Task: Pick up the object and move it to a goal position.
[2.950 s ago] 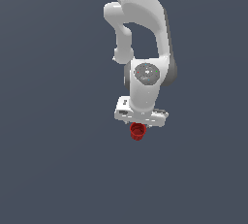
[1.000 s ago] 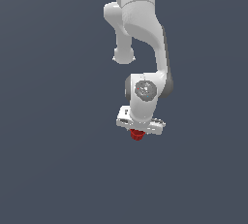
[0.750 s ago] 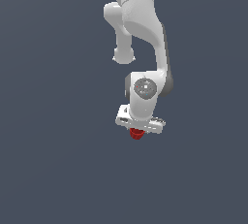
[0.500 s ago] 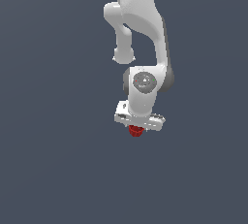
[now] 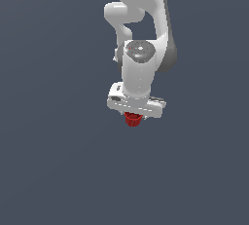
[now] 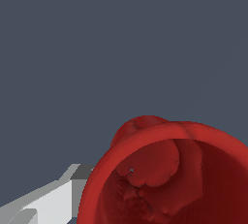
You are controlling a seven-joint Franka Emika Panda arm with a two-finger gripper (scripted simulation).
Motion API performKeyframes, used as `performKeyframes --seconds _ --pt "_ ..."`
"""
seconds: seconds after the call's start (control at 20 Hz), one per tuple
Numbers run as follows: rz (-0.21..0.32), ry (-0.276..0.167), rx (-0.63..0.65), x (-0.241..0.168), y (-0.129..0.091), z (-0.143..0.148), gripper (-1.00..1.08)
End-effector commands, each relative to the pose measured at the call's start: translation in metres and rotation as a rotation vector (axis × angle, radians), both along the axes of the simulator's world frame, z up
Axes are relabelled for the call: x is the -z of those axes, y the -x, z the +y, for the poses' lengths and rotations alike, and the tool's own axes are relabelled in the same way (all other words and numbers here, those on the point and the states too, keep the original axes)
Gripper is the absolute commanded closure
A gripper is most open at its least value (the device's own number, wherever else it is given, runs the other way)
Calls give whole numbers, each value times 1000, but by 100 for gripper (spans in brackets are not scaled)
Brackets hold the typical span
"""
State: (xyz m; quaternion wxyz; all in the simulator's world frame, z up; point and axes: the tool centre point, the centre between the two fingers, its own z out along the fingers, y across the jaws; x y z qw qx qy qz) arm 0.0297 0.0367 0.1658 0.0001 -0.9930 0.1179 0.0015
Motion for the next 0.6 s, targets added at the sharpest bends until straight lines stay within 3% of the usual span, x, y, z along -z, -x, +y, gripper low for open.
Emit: performKeyframes --seconds 0.0,0.55 --pt "-3 0 0 -31 3 -7 108" --pt "-3 0 1 -143 14 -33 108"
